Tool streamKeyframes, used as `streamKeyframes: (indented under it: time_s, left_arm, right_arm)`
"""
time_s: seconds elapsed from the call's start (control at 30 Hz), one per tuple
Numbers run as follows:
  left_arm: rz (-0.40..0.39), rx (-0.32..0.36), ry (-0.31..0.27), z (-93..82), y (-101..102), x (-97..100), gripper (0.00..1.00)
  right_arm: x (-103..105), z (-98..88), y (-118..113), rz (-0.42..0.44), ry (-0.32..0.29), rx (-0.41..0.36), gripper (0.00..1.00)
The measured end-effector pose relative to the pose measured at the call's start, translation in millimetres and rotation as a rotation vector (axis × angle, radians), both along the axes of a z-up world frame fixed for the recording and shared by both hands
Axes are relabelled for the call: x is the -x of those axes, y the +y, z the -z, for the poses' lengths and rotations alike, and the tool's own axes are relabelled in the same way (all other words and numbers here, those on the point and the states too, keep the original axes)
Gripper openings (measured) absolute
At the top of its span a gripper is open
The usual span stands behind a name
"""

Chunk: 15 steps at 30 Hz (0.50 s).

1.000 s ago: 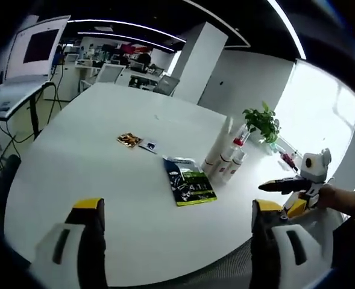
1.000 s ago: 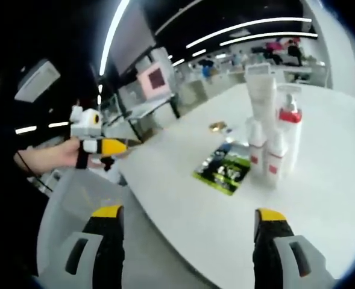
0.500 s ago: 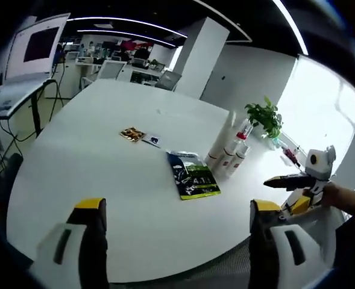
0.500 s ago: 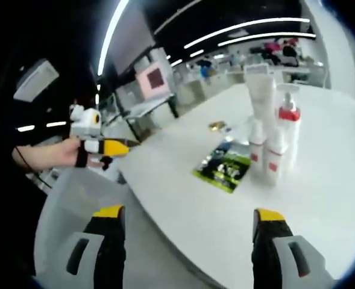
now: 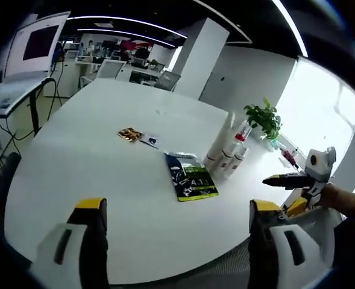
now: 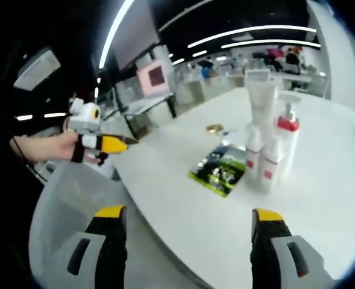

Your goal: Arrange the skincare products in the storage area until every visible bottle or jar stands upright without overlapping.

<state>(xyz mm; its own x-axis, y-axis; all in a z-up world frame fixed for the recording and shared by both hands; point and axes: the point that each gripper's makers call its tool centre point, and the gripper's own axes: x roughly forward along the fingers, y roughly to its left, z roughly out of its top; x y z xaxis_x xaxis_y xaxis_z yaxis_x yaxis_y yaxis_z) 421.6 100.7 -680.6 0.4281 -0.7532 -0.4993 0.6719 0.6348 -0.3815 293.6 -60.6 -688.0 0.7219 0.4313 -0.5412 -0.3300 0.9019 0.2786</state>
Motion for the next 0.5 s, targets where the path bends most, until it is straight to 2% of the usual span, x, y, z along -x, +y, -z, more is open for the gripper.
streamKeyframes:
  time_s: [0.2, 0.33, 0.4, 0.5]
  left_arm:
    - [-0.018, 0.026, 0.016, 1.9, -3, -8.0, 0.93]
    - [-0.006, 0.006, 0.026, 7.3, -6, -11.1, 0.92]
    - [-0.002, 0.004, 0.026, 9.3, -10, -14.9, 0.92]
    - [0.01, -0.001, 0.025, 9.4, -18, -24.4, 0.92]
  right_arm:
    - [-5, 1.1, -5, -0.01, 0.006, 0.013, 0.87]
    - [-9, 1.5, -13, 0.003, 0.007, 0.02, 0.87]
    - [-6, 2.7, -12, 0.019, 0.029, -0.023, 0.87]
    - [-7, 0.8, -12, 0.018, 0.012, -0.026, 0.86]
